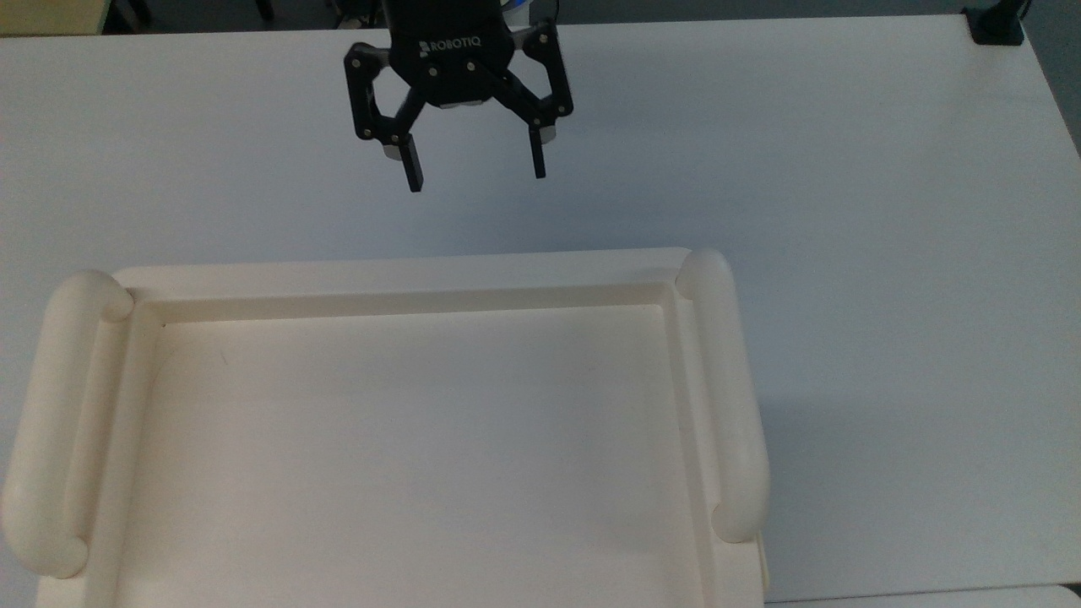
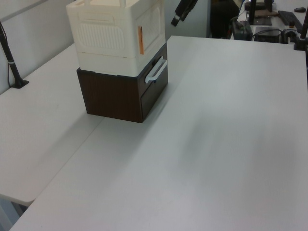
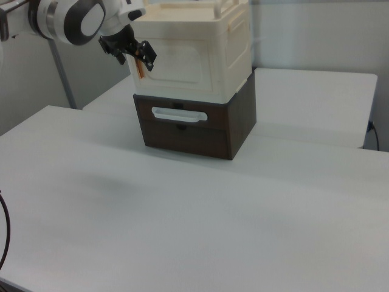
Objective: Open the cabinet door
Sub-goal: 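Raise the gripper up to the orange tab on the cabinet door edge, then grip the door edge by the orange tab with the gripper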
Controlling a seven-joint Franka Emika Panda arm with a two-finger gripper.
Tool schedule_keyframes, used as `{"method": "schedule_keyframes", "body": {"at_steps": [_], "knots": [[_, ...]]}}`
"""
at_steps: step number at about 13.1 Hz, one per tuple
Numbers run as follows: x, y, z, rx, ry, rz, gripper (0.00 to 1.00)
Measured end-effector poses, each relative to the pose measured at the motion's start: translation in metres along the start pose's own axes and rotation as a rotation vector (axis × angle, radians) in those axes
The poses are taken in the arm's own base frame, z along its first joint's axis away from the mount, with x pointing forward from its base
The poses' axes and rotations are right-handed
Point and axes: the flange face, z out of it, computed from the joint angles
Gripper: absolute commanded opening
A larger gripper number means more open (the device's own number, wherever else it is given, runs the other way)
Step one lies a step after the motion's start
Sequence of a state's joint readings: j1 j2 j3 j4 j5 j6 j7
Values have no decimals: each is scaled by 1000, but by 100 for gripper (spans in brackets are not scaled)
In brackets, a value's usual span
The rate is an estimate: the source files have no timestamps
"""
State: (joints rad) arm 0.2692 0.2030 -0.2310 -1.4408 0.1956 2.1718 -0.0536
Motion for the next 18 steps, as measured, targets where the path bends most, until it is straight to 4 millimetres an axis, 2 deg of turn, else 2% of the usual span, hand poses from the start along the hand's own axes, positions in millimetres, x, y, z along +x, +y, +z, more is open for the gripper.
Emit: {"method": "schedule_keyframes", "body": {"at_steps": [1,5,7,8,9,10,13,14,18], "knots": [[2,-14,12,-9,22,-4,100],[7,-48,57,-69,115,17,99],[8,-63,77,-94,147,30,94],[9,-70,83,-100,159,43,84],[13,-76,88,-109,174,60,80],[15,-78,88,-115,181,69,70],[18,-82,89,-128,201,84,62],[18,-85,89,-125,211,91,54],[16,-93,100,-157,226,103,12]]}}
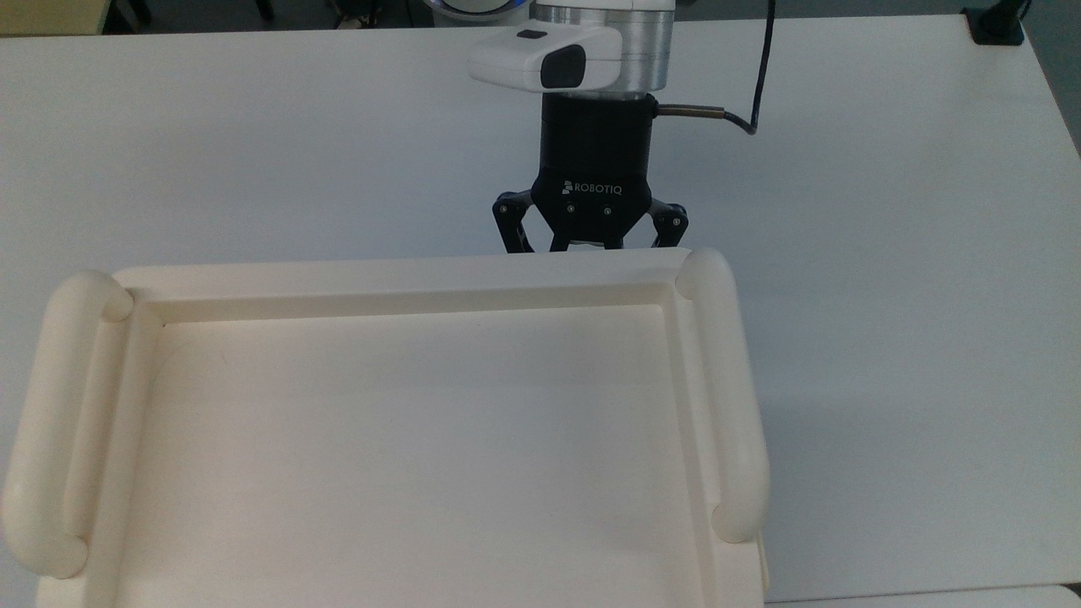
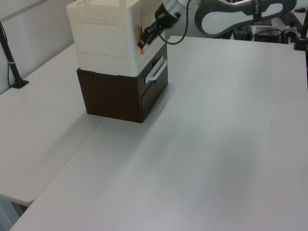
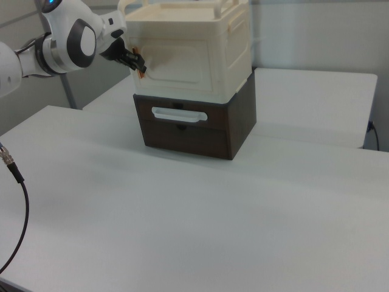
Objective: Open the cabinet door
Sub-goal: 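Grip the door edge by the orange tab with the gripper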
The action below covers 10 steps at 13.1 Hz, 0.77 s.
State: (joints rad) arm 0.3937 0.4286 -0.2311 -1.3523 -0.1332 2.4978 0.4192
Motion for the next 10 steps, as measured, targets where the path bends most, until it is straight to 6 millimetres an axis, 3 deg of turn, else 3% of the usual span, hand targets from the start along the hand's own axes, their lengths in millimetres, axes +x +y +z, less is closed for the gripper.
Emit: {"method": "schedule_keyframes", "body": {"at_steps": [1,2,10], "knots": [[-1,-3,0,-4,2,9,4],[-1,-4,0,-6,4,8,3],[-4,-7,-6,-20,-21,-16,0]]}}
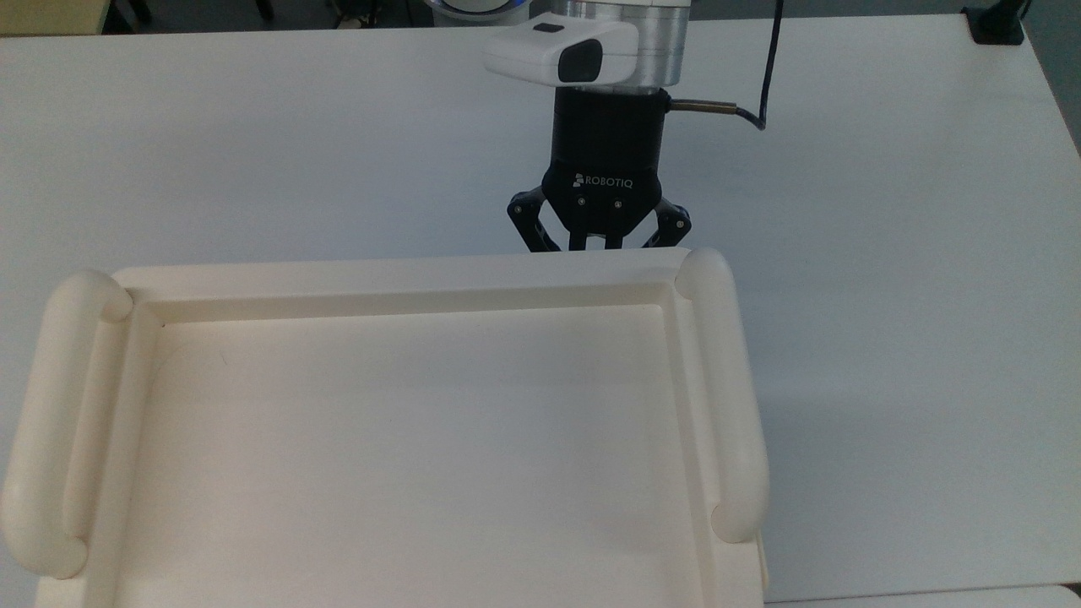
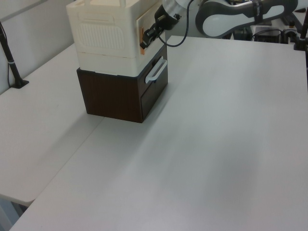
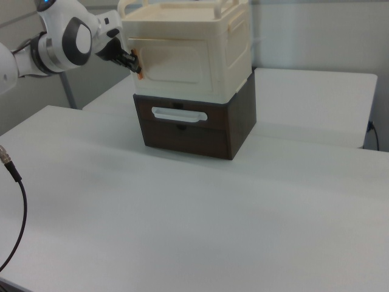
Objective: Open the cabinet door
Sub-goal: 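Grip the door edge by the orange tab with the gripper, then swing the cream door outward on its hinge, pulling with the gripper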
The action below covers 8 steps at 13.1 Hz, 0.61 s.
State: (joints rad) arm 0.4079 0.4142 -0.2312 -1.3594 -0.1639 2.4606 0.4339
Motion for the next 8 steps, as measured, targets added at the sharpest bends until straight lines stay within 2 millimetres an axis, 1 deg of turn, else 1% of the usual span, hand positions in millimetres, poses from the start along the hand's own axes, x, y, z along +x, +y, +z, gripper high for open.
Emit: {"method": "schedule_keyframes", "body": {"at_steps": [1,2,3,4,5,6,7,8], "knots": [[-1,1,-5,-5,-30,-2,0],[-2,4,-11,-4,-66,-5,2],[-2,11,-21,4,-127,-19,7],[-4,16,-27,6,-170,-31,13],[-6,25,-38,1,-234,-47,35],[-10,37,-48,-9,-307,-69,64],[-15,53,-57,-17,-390,-89,81],[-26,78,-58,-31,-501,-99,99]]}}
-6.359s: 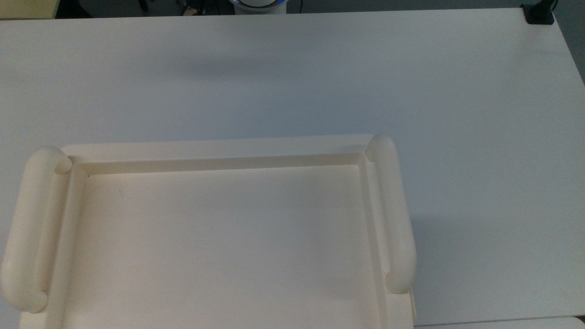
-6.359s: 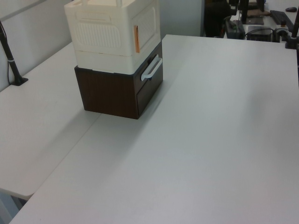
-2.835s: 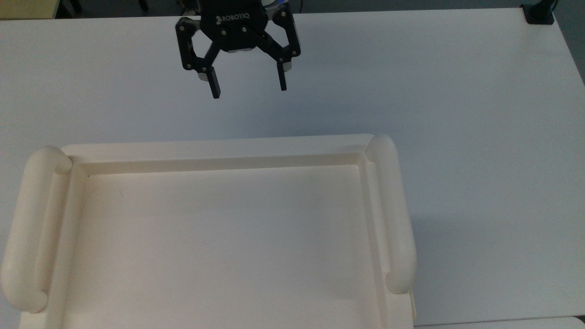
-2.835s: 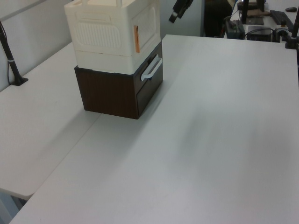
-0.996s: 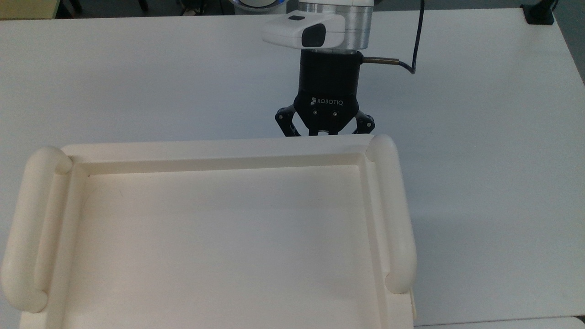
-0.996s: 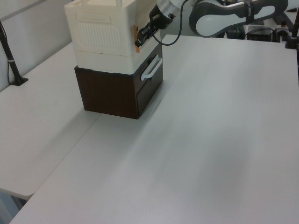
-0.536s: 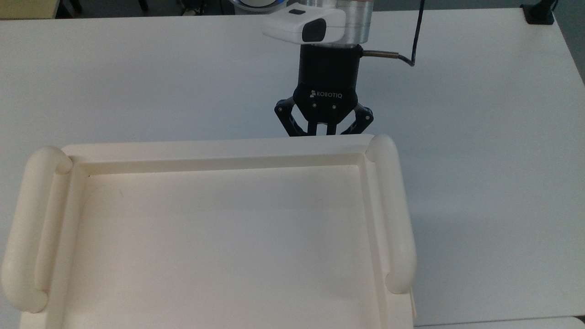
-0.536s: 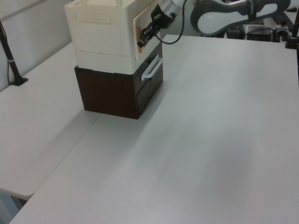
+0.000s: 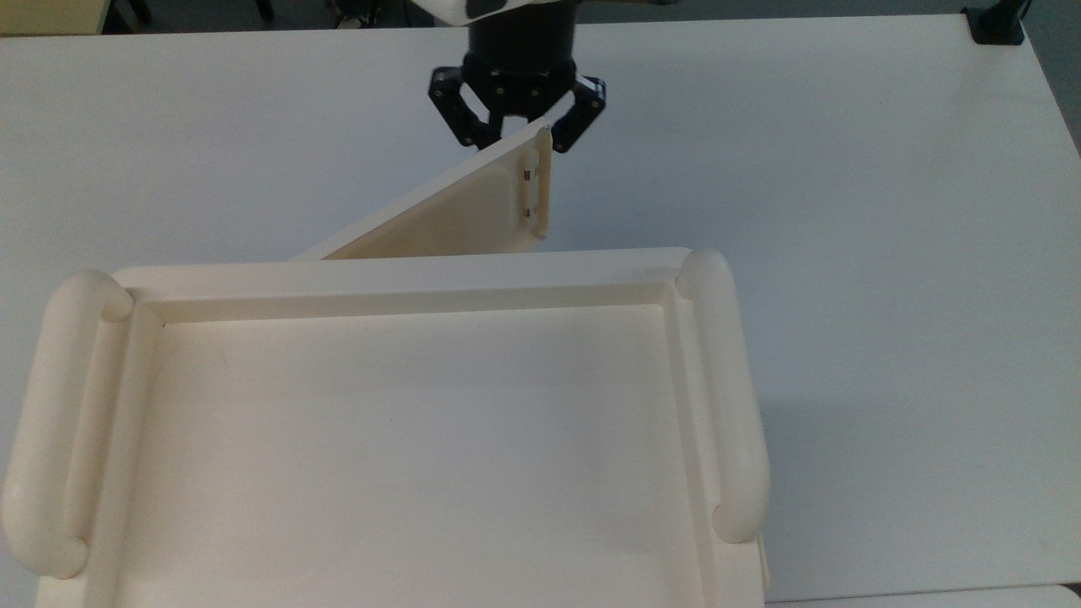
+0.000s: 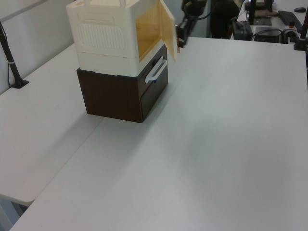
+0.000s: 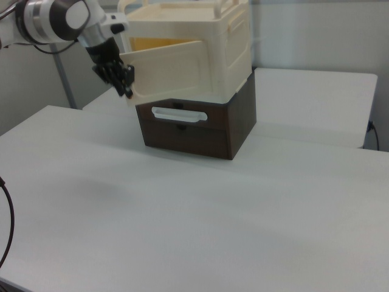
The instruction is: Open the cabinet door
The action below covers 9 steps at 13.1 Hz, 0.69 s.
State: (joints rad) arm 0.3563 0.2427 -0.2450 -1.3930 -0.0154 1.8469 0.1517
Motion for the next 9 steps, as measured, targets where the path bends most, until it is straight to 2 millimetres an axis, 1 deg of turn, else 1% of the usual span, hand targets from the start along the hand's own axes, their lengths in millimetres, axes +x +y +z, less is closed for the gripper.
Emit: {"method": "schedule_keyframes", "body": {"at_steps": [2,4,7,9], "knots": [[-10,32,9,-10,-100,-16,100],[-17,61,14,-15,-165,-15,100],[-27,101,13,-13,-236,-16,100],[-35,119,9,-8,-275,-22,100]]}}
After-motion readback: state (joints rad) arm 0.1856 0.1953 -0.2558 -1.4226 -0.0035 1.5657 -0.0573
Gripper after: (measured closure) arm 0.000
